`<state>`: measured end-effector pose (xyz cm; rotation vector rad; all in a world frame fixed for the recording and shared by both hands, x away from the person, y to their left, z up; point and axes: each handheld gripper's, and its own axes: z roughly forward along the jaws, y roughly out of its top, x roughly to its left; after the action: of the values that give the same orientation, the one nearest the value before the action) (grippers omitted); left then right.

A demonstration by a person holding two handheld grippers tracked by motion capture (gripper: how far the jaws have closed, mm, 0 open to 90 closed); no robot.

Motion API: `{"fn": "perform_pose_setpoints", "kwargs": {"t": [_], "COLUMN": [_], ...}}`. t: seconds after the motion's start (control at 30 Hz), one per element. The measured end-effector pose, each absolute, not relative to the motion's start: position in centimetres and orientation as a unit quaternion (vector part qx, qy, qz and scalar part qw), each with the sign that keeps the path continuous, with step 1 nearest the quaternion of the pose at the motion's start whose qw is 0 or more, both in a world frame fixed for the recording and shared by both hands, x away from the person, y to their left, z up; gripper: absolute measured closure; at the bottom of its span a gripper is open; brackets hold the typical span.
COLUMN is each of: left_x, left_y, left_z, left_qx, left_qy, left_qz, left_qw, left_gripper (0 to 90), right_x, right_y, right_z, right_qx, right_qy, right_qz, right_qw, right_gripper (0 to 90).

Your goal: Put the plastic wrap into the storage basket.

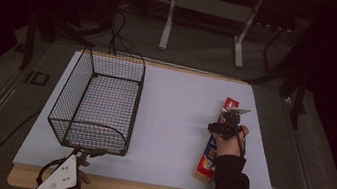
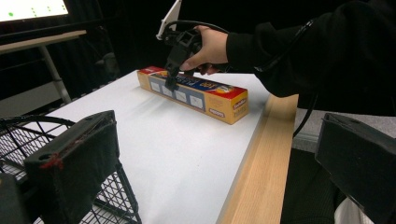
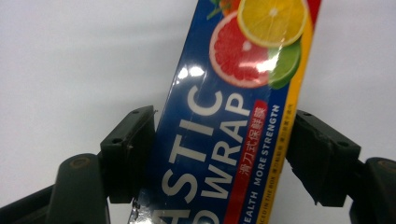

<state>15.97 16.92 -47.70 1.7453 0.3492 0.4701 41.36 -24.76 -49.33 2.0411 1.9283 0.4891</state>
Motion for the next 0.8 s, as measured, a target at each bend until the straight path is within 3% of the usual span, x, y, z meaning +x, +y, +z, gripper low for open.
{"fn": "perform_pose_setpoints", "kwargs": {"t": [0.27, 0.43, 0.8], "left_x": [16.0, 16.0, 16.1], "left_y": [16.8, 16.8, 16.8], "left_z": [-47.8, -47.7, -47.7], "left_qx": [0.757, 0.757, 0.758], "left_qy": [0.15, 0.148, 0.148], "left_qz": [0.204, 0.204, 0.202], "left_qw": [0.602, 0.603, 0.602], "left_gripper": [0.2, 0.2, 0.2], "right_x": [42.0, 41.9, 42.5], "right_y": [-24.7, -24.2, -24.2], "right_z": [-49.4, -49.1, -48.4], "right_qx": [0.746, 0.763, 0.757], "right_qy": [0.64, 0.619, 0.627], "right_qz": [0.15, 0.141, 0.143], "right_qw": [0.106, 0.123, 0.114], "right_gripper": [32.5, 37.1, 39.4]}}
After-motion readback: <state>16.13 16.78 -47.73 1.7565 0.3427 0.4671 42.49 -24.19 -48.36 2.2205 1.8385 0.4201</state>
